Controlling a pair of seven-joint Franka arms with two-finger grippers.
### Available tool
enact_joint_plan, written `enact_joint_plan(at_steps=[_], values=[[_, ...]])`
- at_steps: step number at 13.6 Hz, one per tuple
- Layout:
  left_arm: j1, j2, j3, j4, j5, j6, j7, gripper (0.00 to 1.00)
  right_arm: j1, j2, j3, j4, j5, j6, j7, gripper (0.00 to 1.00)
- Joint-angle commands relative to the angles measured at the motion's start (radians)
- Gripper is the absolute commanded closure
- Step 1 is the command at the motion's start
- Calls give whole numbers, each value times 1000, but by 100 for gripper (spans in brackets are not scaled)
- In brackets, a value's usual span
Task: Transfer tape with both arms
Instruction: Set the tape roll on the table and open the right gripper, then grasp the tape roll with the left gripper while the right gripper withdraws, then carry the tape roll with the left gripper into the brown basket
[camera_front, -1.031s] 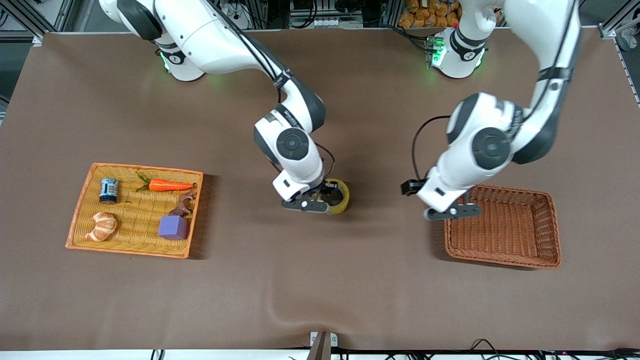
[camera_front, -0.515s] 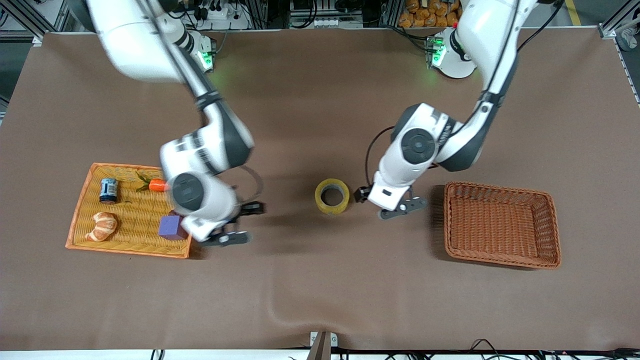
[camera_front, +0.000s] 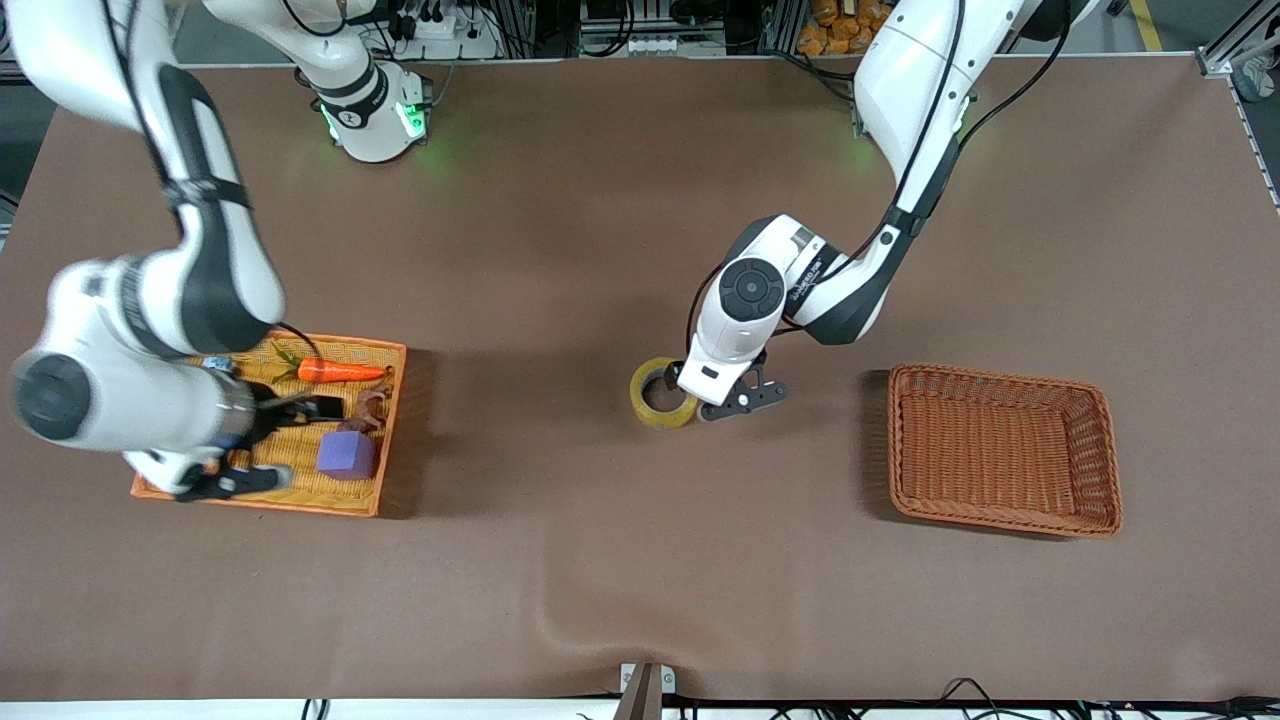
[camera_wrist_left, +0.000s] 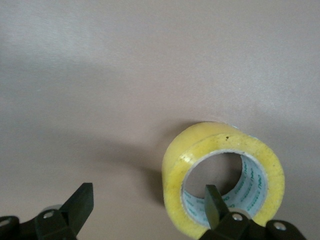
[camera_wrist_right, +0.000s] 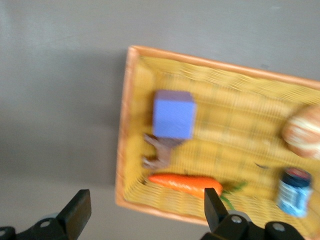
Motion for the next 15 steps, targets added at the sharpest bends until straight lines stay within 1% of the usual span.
enact_joint_plan(at_steps=[1, 2, 3, 4, 5, 6, 7, 9, 11, 12, 13, 14, 15], values=[[-17, 59, 2, 17, 23, 54, -13, 15, -55, -235, 22, -207, -56, 23, -12, 0], [-23, 67, 2, 17, 23, 57, -13, 19, -64, -283, 22, -222, -73, 20, -23, 0], [-30, 76, 2, 19, 23, 58, -13, 26, -84, -321, 22, -225, -81, 10, -59, 0], [-30, 81, 4, 20, 23, 58, -13, 39, -104, -350, 23, -222, -81, 0, -90, 0], [-34, 81, 7, 20, 25, 58, -8, 55, -115, -381, 23, -218, -81, -4, -92, 0], [-33, 73, 7, 14, 32, 55, -5, 75, -116, -413, 23, -215, -78, -13, -83, 0], [-24, 69, 7, 14, 35, 51, -5, 100, -112, -448, 25, -213, -78, -27, -63, 0], [10, 20, 7, 10, 37, 31, -11, 100, -112, -487, 28, -212, -75, -59, 23, 0], [54, -98, 14, -39, 37, -35, -8, 100, -115, -484, 25, -172, -67, -84, 31, 0], [131, -161, 7, -77, 38, -47, 7, 100, -115, -473, 25, -152, -64, -90, 32, 0], [185, -215, 5, -113, 38, -58, 38, 100, -119, -464, 25, -147, -61, -81, 56, 0], [238, -247, 5, -124, 37, -84, 99, 100, -121, -464, 23, -144, -58, -84, 95, 0], [303, -263, 4, -121, 37, -139, 177, 100, -124, -467, 23, -144, -58, -92, 109, 0]])
